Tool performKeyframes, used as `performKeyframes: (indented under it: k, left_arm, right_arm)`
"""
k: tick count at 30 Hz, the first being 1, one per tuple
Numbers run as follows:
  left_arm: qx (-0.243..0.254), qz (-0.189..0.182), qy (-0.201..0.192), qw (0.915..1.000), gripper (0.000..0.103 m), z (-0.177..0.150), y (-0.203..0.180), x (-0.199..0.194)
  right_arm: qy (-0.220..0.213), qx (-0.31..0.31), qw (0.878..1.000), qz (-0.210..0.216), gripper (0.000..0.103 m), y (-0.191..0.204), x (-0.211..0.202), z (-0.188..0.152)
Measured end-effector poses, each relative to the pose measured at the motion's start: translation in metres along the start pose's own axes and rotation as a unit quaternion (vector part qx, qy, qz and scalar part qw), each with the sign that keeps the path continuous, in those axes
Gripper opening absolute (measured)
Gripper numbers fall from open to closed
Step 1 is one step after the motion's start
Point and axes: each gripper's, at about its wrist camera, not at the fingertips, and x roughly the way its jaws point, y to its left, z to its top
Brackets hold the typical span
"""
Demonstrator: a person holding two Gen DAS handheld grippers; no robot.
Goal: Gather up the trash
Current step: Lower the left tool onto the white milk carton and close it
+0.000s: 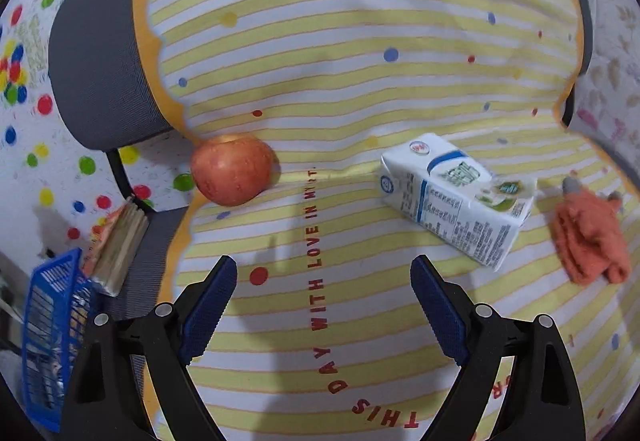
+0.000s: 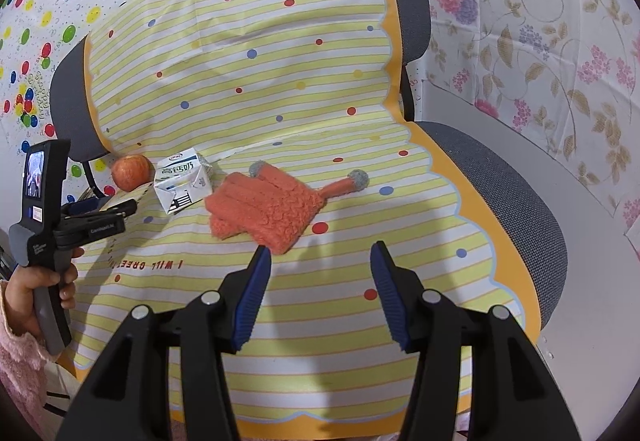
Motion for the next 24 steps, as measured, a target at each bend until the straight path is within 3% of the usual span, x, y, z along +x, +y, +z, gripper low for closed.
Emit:
performKeyframes:
  k: [3, 9, 13, 16, 18, 21, 24]
  left_arm:
    - [0.029, -0.046, -0.029, 0.9981, 0.088, 0.000, -0.017, -0.015]
    - [0.063, -0.062, -0.024, 0.9958, 0.088, 0.012, -0.055, -0.003]
    - [0.031, -0.042, 0.000, 0.9986, 0.088, 0.016, -0.043, 0.013]
    - [0.000, 0.016, 0.014, 0.9998, 0.088, 0.017, -0.017, 0.023]
    - [-0.015, 0.034, 0.022, 0.9991, 0.087, 0.018, -0.005, 0.031]
    - [-0.025, -0.010, 0.009, 0.9996, 0.088, 0.020, -0.003, 0.026]
    - [0.001, -0.049, -0.012, 0.9987, 0.090, 0.023, -0.026, 0.015]
  right_arm:
    - [-0.002, -0.001, 1.000, 0.000, 0.053, 0.002, 0.000, 0.001]
    - [0.003, 0.000, 1.000, 0.000, 0.054, 0.004, 0.005, 0.003]
    - [0.004, -0.002, 1.000, -0.001, 0.055, 0.003, 0.005, 0.002]
    - [0.001, 0.000, 1.000, -0.001, 0.055, 0.000, 0.004, 0.002]
    - [0.001, 0.005, 1.000, 0.000, 0.055, -0.003, 0.006, 0.003]
    - [0.000, 0.006, 1.000, 0.003, 0.055, -0.005, 0.008, 0.003]
    - [0.001, 0.007, 1.000, 0.002, 0.057, -0.006, 0.012, 0.005]
